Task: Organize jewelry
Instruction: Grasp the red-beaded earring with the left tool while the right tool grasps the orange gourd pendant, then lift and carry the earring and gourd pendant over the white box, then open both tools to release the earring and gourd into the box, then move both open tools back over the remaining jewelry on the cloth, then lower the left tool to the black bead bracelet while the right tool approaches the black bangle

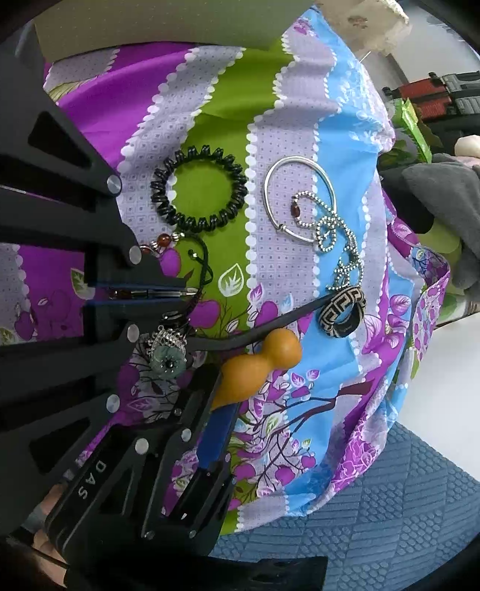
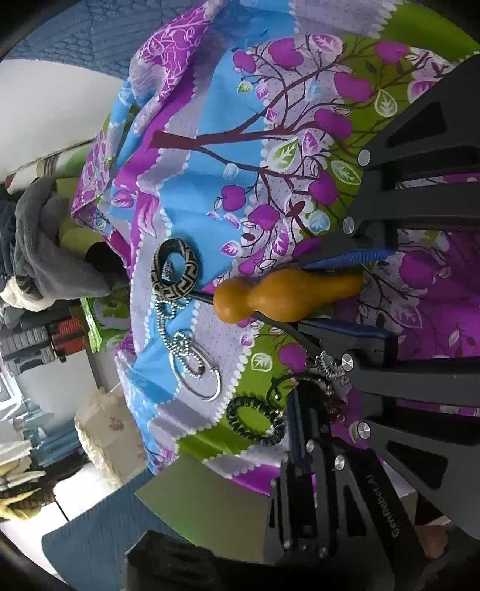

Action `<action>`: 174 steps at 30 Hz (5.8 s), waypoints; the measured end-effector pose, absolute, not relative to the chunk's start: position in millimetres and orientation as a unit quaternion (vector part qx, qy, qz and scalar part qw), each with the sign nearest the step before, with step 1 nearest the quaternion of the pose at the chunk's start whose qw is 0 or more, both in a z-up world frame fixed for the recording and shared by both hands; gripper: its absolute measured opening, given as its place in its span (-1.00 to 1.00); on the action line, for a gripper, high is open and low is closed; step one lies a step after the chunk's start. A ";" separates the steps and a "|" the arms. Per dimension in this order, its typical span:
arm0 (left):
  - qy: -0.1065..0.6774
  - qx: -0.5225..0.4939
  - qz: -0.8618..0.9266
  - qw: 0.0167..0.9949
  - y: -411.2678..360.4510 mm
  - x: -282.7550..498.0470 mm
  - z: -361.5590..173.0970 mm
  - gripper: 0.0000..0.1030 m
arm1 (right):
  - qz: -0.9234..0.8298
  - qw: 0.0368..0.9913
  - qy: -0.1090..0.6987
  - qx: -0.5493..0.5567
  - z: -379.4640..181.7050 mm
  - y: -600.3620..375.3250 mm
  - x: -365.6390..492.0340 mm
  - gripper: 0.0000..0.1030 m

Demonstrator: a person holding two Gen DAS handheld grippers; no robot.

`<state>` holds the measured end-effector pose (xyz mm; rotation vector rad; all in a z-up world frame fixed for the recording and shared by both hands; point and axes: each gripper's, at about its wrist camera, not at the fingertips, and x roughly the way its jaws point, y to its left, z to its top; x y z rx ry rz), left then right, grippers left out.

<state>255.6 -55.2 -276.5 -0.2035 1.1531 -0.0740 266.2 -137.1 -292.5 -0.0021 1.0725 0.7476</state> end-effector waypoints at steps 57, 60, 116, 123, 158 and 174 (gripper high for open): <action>0.366 -0.170 0.013 0.915 111.7 156.0 -65.6 -0.95 | 0.355 0.859 0.367 0.043 -62.0 -49.4 220.8 -0.54; 0.366 -0.178 0.035 0.913 134.5 148.6 -72.2 -0.95 | 0.372 0.851 0.370 0.036 -65.2 -23.0 219.7 -0.54; 0.334 -0.161 0.118 0.921 170.1 119.0 -57.4 -0.02 | 0.428 0.833 0.351 0.006 -46.3 37.8 215.6 -0.52; 0.310 -0.148 0.100 0.934 134.0 127.7 -31.6 -0.03 | 0.403 0.859 0.317 0.025 -14.8 -18.7 218.5 -0.51; 0.392 -0.144 -0.012 0.909 2.4 175.6 -160.3 -0.12 | 0.279 0.880 0.377 0.070 -163.9 -167.0 212.3 -0.51; 0.468 -0.148 -0.007 0.871 3.6 219.9 -222.1 -0.42 | 0.289 0.868 0.399 0.063 -207.4 -153.7 257.0 -0.51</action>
